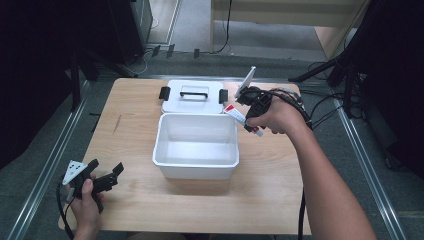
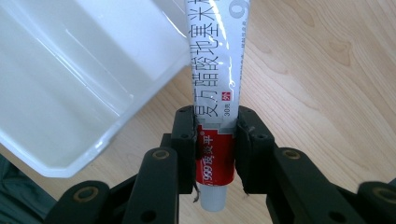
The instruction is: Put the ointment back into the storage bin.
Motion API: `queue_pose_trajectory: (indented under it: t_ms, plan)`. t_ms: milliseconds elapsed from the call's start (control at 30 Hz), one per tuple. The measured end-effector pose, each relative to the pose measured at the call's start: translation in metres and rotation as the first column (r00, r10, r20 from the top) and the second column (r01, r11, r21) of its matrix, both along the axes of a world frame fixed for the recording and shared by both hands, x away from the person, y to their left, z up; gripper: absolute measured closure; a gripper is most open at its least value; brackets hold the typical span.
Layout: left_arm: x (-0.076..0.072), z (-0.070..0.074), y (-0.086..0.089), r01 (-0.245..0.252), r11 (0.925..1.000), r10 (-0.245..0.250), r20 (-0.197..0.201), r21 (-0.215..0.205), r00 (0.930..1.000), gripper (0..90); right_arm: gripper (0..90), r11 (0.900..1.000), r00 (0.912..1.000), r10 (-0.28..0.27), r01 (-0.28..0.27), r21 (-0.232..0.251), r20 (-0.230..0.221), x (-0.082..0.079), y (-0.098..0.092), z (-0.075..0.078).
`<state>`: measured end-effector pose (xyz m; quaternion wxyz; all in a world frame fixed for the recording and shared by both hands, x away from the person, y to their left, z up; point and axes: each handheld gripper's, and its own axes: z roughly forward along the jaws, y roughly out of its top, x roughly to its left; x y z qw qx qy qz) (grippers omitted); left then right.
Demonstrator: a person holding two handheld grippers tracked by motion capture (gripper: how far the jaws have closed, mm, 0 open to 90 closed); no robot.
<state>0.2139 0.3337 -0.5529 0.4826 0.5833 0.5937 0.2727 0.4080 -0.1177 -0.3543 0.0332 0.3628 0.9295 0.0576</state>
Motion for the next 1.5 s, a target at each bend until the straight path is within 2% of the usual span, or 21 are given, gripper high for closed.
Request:
queue_pose_trajectory:
  t_ms: [267,467,633,700,733,833,867,933,1067,1100,1133,1167,1200,1233,1267,1300,1367,1400,1433,1500]
  plan:
    - [0.0,0.0,0.0,0.0,1.0,0.0,-0.004,0.001,1.0,0.0,72.4,0.998,0.9983,0.057,-0.057,0.015,-0.01,-0.004,0.019,-0.001]
    - [0.0,0.0,0.0,-0.001,1.0,0.001,-0.004,-0.001,1.0,0.0,72.3,0.993,0.993,0.117,-0.116,0.023,-0.015,-0.009,0.035,-0.001]
    - [0.0,0.0,0.0,-0.001,1.0,0.001,-0.003,-0.003,1.0,0.0,72.3,0.985,0.9851,0.172,-0.171,0.036,-0.012,-0.011,0.047,-0.005]
    - [0.0,0.0,0.0,-0.001,1.0,0.001,-0.004,-0.003,1.0,0.0,72.3,0.984,0.9842,0.176,-0.176,0.039,-0.014,-0.011,0.05,-0.006]
    - [0.0,0.0,0.0,-0.001,1.0,0.0,-0.001,-0.005,1.0,0.0,72.3,0.979,0.9799,0.199,-0.199,0.035,-0.014,-0.012,0.054,-0.007]
    - [0.0,0.0,0.0,0.0,1.0,0.0,-0.001,-0.007,1.0,0.0,72.3,0.975,0.9757,0.219,-0.218,0.034,-0.015,-0.012,0.057,-0.009]
    - [0.0,0.0,0.0,0.001,1.0,-0.001,-0.001,-0.006,1.0,0.0,72.3,0.968,0.9684,0.249,-0.248,0.032,-0.014,-0.013,0.061,-0.011]
    - [0.0,0.0,0.0,0.0,1.0,0.0,-0.001,-0.007,1.0,0.0,72.2,0.965,0.9655,0.26,-0.259,0.033,-0.016,-0.014,0.062,-0.012]
    - [0.0,0.0,0.0,0.0,1.0,0.0,0.0,-0.009,1.0,0.0,72.1,0.938,0.9387,0.345,-0.344,0.034,-0.01,-0.018,0.069,-0.019]
    - [0.0,0.0,0.0,0.0,1.0,0.0,0.0,-0.009,1.0,0.0,72.1,0.928,0.9282,0.372,-0.372,0.033,-0.005,-0.018,0.069,-0.021]
    - [0.0,0.0,0.0,0.0,1.0,0.0,0.0,-0.009,1.0,0.0,72.1,0.912,0.9122,0.41,-0.41,0.028,0.008,-0.02,0.07,-0.023]
    - [0.0,0.0,0.0,0.0,1.0,0.0,0.0,-0.009,1.0,0.0,72.1,0.912,0.9122,0.41,-0.41,0.028,0.008,-0.02,0.07,-0.023]
    - [0.0,0.0,0.001,0.0,1.0,0.0,-0.001,-0.009,1.0,0.0,72.0,0.887,0.8868,0.461,-0.462,0.018,0.026,-0.023,0.071,-0.026]
    - [0.0,0.0,0.001,0.0,1.0,0.0,-0.001,-0.009,1.0,0.0,72.0,0.887,0.8868,0.461,-0.462,0.018,0.026,-0.023,0.071,-0.026]
    - [0.0,0.0,0.001,0.001,1.0,-0.001,0.0,-0.009,1.0,0.0,71.9,0.865,0.8641,0.502,-0.502,0.008,0.041,-0.024,0.071,-0.029]
    - [0.0,0.0,0.001,0.001,1.0,-0.001,0.0,-0.009,1.0,0.0,71.9,0.858,0.8569,0.513,-0.514,0.005,0.048,-0.025,0.071,-0.03]
    - [0.0,0.0,0.001,0.0,1.0,0.0,0.0,-0.009,1.0,0.0,71.9,0.855,0.8539,0.519,-0.519,0.003,0.044,-0.025,0.071,-0.032]
    - [0.001,0.0,0.001,0.001,1.0,-0.001,-0.001,-0.008,1.0,0.0,71.8,0.845,0.8442,0.535,-0.535,-0.006,0.038,-0.026,0.071,-0.035]
    - [0.001,0.0,0.001,0.001,1.0,-0.001,-0.001,-0.008,1.0,0.0,71.8,0.845,0.8442,0.535,-0.535,-0.006,0.038,-0.026,0.071,-0.035]
    - [0.001,0.0,0.0,0.0,1.0,0.0,0.0,-0.008,1.0,0.0,71.9,0.837,0.8368,0.546,-0.547,-0.001,0.038,-0.027,0.071,-0.039]
